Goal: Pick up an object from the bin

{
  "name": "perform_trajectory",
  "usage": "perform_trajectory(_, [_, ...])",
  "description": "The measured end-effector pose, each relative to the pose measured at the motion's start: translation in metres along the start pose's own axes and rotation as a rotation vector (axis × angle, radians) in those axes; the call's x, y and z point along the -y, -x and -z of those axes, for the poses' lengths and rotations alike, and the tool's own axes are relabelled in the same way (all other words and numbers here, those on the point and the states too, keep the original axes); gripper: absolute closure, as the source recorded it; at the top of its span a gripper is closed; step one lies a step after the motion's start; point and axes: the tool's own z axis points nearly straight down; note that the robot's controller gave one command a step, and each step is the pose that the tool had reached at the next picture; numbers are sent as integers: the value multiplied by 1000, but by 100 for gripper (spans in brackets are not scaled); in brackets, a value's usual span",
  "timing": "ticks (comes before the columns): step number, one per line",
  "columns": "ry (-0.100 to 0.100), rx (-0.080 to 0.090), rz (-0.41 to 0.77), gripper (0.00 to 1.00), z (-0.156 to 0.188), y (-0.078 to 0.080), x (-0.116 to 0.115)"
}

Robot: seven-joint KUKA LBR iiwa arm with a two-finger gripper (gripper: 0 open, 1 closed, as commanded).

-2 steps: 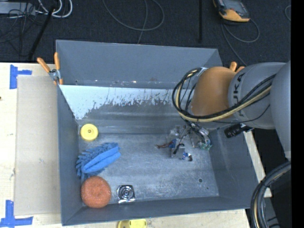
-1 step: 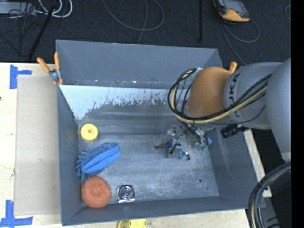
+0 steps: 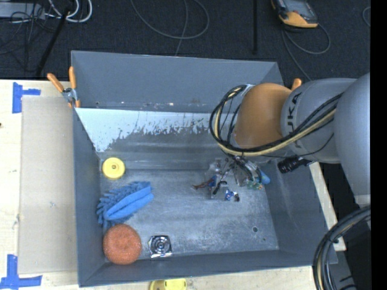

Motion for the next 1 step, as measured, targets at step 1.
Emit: perform_trajectory(1, [1,2,40,100,160,-3,63])
